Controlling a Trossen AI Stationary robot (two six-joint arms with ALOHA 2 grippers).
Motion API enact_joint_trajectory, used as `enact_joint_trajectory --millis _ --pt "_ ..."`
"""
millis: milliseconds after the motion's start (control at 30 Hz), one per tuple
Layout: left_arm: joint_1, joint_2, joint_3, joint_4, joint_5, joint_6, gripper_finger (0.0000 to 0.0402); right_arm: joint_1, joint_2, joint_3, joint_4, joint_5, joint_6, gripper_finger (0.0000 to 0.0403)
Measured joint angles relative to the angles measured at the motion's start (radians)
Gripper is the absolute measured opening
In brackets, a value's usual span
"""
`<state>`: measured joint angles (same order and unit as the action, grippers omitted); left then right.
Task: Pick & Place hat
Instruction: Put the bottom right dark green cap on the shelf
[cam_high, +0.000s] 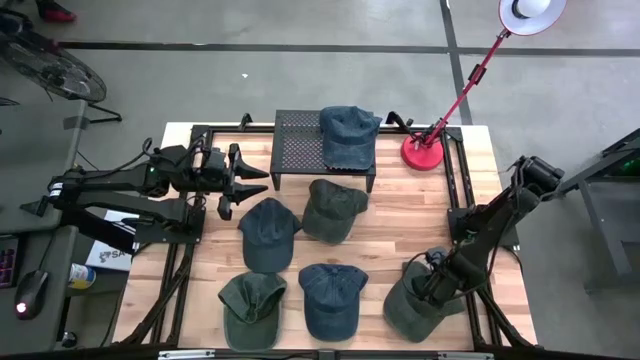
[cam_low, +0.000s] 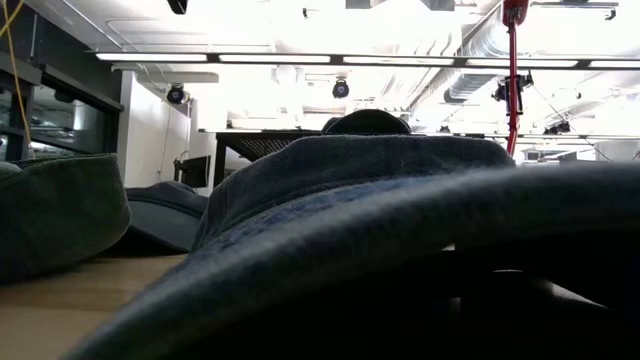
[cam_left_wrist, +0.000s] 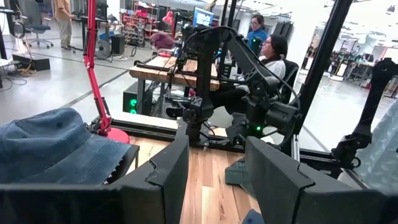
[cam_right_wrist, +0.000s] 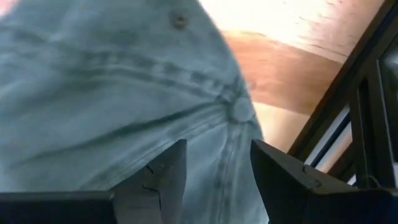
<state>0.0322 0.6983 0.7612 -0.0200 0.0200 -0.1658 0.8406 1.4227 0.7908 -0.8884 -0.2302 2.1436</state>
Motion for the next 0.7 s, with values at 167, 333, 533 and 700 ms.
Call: enact_joint_trajectory --millis 167,333,533,700 --pt "0.0 0.0 0.0 -0.009 0.0 0.002 0.0158 0.0 0.0 -0.066 0.078 -0.016 0.015 0.0169" --pt "0.0 0.0 0.0 -0.009 0.0 0.003 0.0158 0.0 0.0 -0.126 0.154 -0.025 0.034 0.0169" --pt "0.0 0.0 0.0 -0.009 -0.001 0.003 0.0158 -0.003 0.0 -0.166 0.172 -0.037 0.041 0.0169" --pt "0.0 0.0 0.0 -0.015 -0.004 0.003 0.0158 -0.003 -0.006 -0.226 0.292 -0.057 0.047 0.0169"
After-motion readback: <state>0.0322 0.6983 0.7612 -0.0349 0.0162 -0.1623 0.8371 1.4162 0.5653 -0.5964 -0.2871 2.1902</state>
